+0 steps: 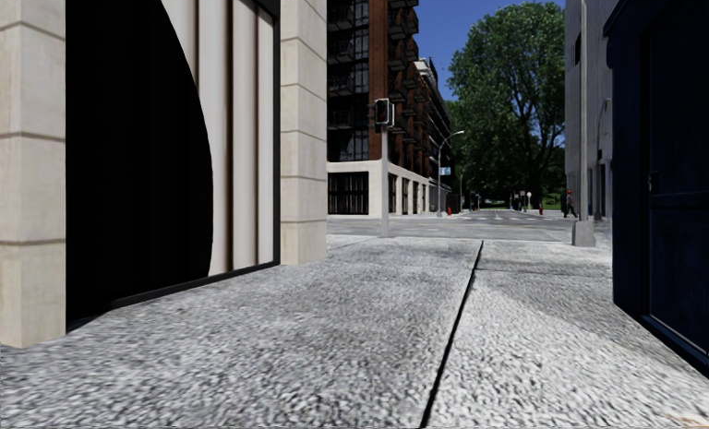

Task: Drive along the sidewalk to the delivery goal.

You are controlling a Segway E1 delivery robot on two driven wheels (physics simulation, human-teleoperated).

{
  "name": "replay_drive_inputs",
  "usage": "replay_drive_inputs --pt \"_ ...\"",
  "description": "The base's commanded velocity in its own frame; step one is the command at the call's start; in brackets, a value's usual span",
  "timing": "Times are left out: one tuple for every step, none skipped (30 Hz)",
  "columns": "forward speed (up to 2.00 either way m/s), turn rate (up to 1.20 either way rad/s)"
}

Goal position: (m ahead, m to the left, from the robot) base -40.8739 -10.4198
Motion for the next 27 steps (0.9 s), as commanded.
replay_drive_inputs --pt "2.0 -0.41" --pt "2.0 -0.41" --pt "2.0 -0.41" --pt "2.0 -0.41" --pt "2.0 -0.41" --pt "2.0 -0.41" --pt "2.0 -0.41" --pt "2.0 -0.41" --pt "2.0 -0.41" --pt "2.0 -0.41" --pt "2.0 -0.41" --pt "2.0 -0.41" --pt "2.0 -0.41" --pt "2.0 -0.41" --pt "2.0 -0.41" --pt "2.0 -0.41" --pt "2.0 -0.41" --pt "2.0 -0.41" --pt "2.0 -0.41" --pt "2.0 -0.41" --pt "2.0 -0.41" --pt "2.0 -0.41" --pt "2.0 -0.41" --pt "2.0 -0.41" --pt "2.0 -0.41" --pt "2.0 -0.41" --pt "2.0 -0.41"
